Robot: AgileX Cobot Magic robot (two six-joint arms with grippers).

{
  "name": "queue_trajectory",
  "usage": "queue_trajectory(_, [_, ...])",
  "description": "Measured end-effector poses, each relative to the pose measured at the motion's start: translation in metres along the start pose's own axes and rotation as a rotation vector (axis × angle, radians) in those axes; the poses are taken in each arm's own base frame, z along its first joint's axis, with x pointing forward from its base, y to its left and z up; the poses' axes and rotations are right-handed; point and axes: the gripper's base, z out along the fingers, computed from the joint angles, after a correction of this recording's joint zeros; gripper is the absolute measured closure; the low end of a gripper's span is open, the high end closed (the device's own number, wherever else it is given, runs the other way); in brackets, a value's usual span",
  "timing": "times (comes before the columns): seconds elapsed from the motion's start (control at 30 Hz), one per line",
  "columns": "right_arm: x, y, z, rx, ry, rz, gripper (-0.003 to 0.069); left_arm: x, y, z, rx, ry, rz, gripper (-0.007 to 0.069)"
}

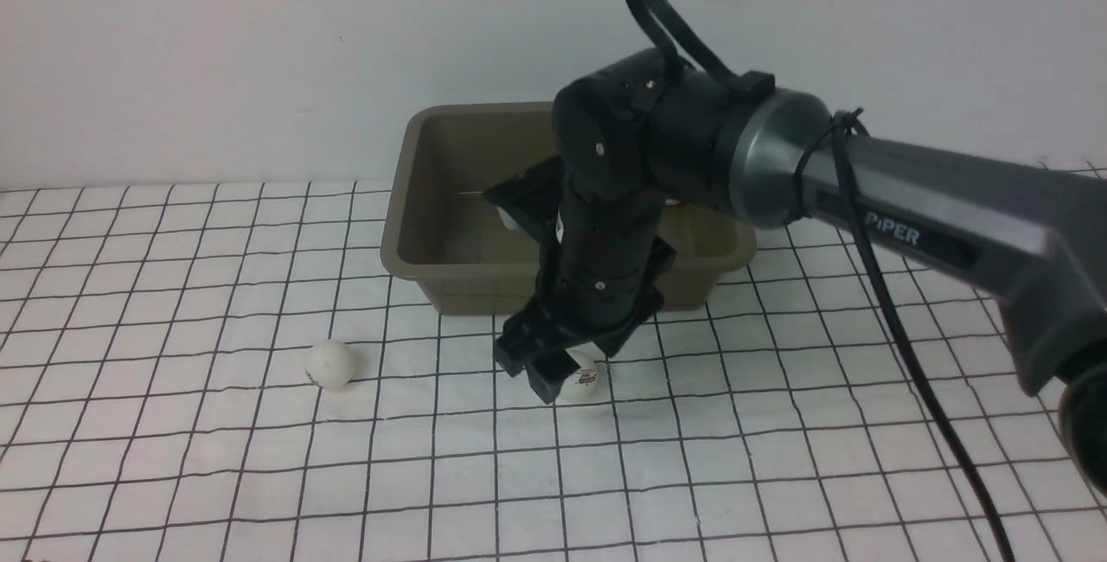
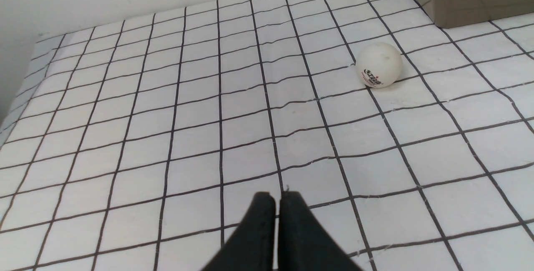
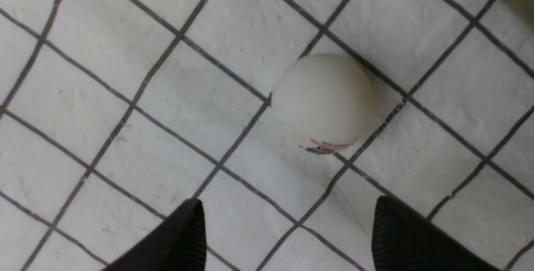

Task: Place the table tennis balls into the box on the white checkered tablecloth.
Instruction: 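Reach for and grasp a ping pong ball on the table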

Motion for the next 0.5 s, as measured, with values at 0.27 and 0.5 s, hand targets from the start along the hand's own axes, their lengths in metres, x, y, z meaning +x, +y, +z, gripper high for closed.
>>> queue_trajectory(0.27, [-0.009,-0.001,0.000,0.012,-0.097,0.002,0.0197,0.000,0.000,0.000,0.000,0.000,0.000,0.0629])
queue_trajectory(0.5, [-0.013,-0.003,-0.001,0.038,-0.140,-0.011,0.0198,0.000,0.000,0.000,0.000,0.000,0.000,0.0629])
